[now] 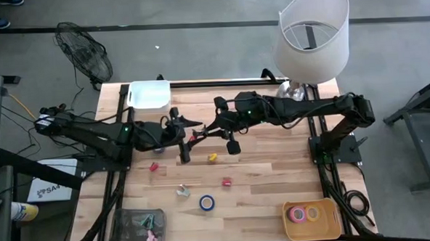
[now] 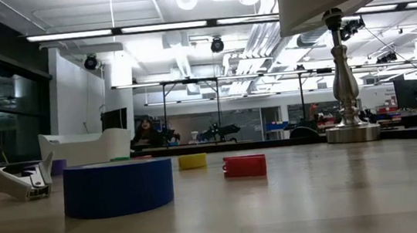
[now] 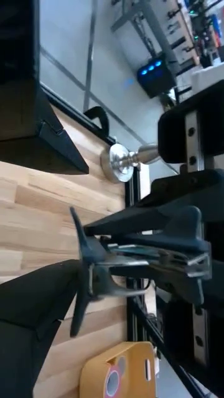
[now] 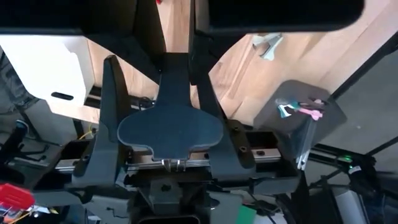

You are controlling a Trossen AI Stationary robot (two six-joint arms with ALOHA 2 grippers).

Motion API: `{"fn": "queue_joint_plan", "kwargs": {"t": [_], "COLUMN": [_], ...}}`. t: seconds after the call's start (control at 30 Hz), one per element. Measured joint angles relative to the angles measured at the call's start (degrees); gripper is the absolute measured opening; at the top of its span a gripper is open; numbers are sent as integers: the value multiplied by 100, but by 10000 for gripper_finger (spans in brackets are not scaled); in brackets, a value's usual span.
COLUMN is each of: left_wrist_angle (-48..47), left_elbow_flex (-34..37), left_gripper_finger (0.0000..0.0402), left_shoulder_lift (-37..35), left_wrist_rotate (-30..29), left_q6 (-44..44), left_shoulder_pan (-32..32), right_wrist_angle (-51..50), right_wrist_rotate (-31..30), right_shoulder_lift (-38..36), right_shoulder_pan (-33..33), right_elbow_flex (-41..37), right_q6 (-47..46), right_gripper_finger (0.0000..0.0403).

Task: Pick and place Stapler, Stapler remover, tape
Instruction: Put the black staple remover into the black bin

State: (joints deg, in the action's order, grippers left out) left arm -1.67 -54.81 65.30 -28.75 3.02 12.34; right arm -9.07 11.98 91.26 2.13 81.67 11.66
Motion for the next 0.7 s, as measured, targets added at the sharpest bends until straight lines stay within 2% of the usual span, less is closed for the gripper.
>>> {"fn": "queue_joint_plan", "kwargs": {"t": [0.17,0.3,0.7], "left_wrist_angle": [210,269,557], "left_elbow_flex": [0,0,-2], "left_gripper_finger": [232,232,232], "left_shoulder_lift": [2,0,-2], "left_wrist_rotate": [38,235,229], "left_q6": [147,169,282], "left_shoulder_pan": [2,2,2], "right_wrist_angle": [26,-5,-244], "right_wrist_rotate": [6,-275,-200], "right_shoulder_lift": [1,0,0], "right_shoulder_pan": [0,26,94], "right_elbow_flex": [0,0,0], "right_q6": [-24,76,79], "right_gripper_finger": [36,36,36]}}
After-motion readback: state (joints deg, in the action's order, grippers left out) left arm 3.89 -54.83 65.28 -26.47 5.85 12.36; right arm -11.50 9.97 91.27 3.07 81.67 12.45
